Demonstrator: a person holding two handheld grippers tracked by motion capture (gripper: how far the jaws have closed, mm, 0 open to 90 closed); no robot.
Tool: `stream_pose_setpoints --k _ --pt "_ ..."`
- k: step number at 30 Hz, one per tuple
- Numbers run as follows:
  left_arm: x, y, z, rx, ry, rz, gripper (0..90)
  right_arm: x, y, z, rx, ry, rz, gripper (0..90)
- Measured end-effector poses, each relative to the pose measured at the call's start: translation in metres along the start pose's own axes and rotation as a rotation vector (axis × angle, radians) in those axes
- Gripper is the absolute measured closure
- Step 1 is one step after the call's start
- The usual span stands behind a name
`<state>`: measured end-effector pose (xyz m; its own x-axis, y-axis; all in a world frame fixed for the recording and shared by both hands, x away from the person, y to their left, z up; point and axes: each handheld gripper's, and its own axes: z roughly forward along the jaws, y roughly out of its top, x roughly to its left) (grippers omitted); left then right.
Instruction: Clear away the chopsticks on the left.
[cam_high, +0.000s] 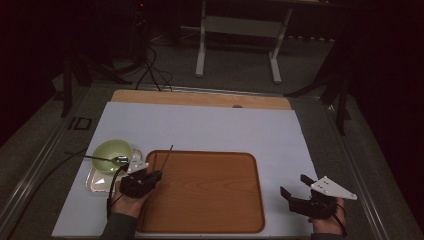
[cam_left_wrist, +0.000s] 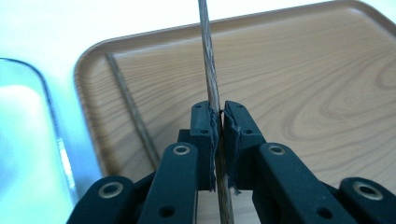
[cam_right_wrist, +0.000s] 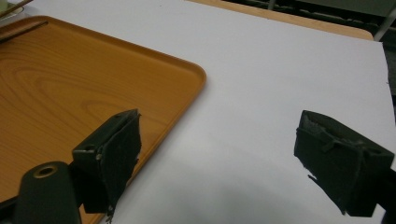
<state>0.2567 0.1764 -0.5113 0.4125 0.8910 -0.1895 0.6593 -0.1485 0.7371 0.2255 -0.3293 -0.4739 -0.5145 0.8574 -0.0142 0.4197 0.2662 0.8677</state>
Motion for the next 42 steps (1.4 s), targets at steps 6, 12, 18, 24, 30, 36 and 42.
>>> stream_pose_setpoints --k 6,12,18,24,30,36,42 --pt "0.007 -0.002 -0.002 0.006 0.030 -0.039 82.5 0.000 0.000 0.000 0.000 0.000 0.001 14.2" --pt "0.013 -0.005 -0.002 0.025 0.065 -0.073 81.7 0.000 0.000 0.000 0.001 0.001 0.002 14.2" --pt "0.017 -0.007 -0.002 0.053 0.103 -0.102 80.9 0.001 0.001 0.001 0.003 0.000 -0.007 14.2" --pt "0.017 -0.010 0.000 0.083 0.123 -0.109 80.2 0.001 0.001 0.001 0.002 0.001 -0.007 14.2" --pt "0.018 -0.011 0.002 0.117 0.118 -0.109 80.5 0.001 0.001 0.001 0.003 0.001 -0.008 14.2" --pt "0.017 -0.012 0.001 0.134 0.119 -0.097 79.8 0.001 0.001 0.002 0.003 0.002 -0.008 14.2" --pt "0.013 -0.013 0.001 0.153 0.126 -0.080 80.9 0.001 0.001 0.002 0.004 0.003 -0.007 14.2"
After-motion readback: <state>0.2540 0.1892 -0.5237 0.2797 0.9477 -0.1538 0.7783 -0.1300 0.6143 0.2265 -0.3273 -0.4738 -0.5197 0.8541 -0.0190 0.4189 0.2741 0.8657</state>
